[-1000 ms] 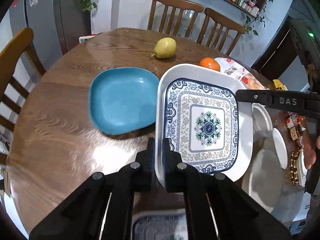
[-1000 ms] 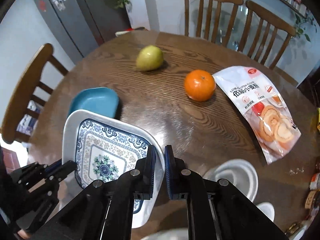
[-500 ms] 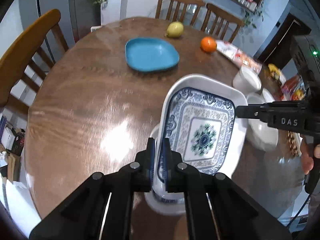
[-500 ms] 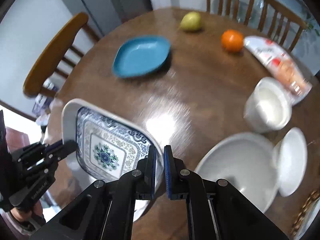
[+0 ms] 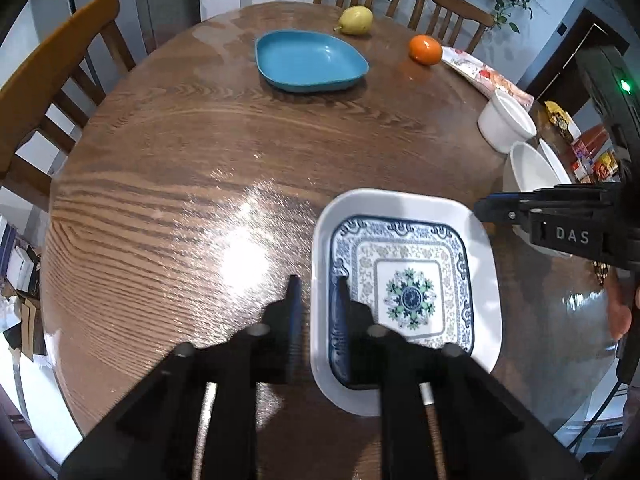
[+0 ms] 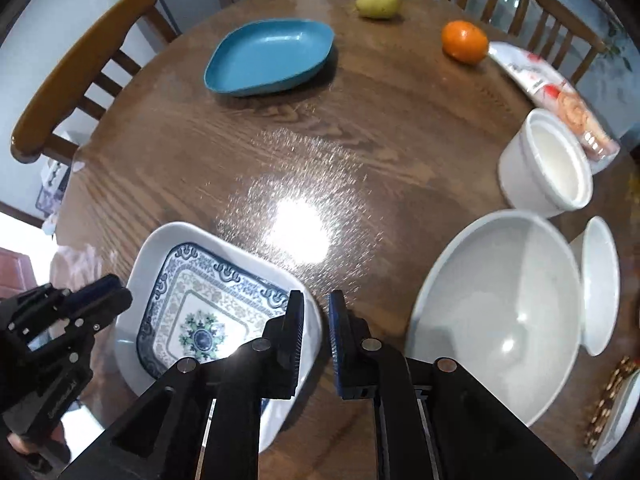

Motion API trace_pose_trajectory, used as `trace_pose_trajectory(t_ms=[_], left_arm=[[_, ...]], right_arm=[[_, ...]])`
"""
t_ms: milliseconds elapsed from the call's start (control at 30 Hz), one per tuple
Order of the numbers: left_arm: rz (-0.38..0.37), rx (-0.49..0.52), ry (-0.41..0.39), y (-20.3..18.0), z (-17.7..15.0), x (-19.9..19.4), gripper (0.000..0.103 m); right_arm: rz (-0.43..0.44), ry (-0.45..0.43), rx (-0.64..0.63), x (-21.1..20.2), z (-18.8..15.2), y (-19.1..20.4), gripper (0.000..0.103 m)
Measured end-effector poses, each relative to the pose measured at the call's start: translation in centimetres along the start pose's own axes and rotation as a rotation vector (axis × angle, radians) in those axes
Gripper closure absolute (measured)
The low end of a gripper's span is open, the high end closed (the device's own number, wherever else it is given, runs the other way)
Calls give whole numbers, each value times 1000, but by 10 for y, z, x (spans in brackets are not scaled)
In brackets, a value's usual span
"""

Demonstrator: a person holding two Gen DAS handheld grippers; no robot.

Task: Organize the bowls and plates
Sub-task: 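Lift the second plate and lower it onto the first plate, then release, then grasp the teal shallow dish rim with the left gripper while the right gripper grips it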

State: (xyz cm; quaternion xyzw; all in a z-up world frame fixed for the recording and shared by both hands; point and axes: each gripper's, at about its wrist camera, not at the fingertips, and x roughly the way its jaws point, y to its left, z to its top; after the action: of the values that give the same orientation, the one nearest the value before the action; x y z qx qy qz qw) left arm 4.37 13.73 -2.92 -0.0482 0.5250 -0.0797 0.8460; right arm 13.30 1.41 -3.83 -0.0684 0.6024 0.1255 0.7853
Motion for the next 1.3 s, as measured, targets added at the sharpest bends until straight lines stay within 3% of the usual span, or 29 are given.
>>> trace_pose_trajectory(t_ms=[33, 100, 200, 267, 333, 400, 633, 933, 1067, 1133, 1233, 1300], left_arm=[[11, -10, -11, 2, 1, -2, 57], [28, -37, -41, 8, 8, -6, 41], [41, -80, -60, 15, 22, -9, 33], [33, -112, -74, 19, 33, -9, 30], [45, -136, -93, 22, 46, -8, 20], [55, -142, -104, 23, 56, -6, 20], [112, -176, -135, 39, 106, 15, 20], [181, -158, -103, 56, 160, 64, 20], [190, -148, -109, 61, 173, 76, 25], [196, -122, -105, 59, 177, 81, 32], [198, -94, -88, 58, 180, 90, 62], [190, -74, -73, 55, 179, 98, 70]], right_arm=[[-2, -10, -5, -4, 2, -1, 91], [9, -27, -1, -8, 4, -2, 90], [35, -73, 16, -17, 11, -9, 89], [55, -109, 27, -24, 14, -10, 80], [72, -154, 47, -30, 20, -14, 54], [88, -198, 75, -35, 23, -17, 47], [133, -236, 173, -26, 59, -32, 46], [167, -214, 276, 17, 107, -42, 46], [178, -202, 284, 35, 123, -38, 46], [183, -200, 291, 44, 129, -36, 46], [166, -197, 304, 56, 135, -35, 48], [166, -197, 310, 62, 137, -35, 54]])
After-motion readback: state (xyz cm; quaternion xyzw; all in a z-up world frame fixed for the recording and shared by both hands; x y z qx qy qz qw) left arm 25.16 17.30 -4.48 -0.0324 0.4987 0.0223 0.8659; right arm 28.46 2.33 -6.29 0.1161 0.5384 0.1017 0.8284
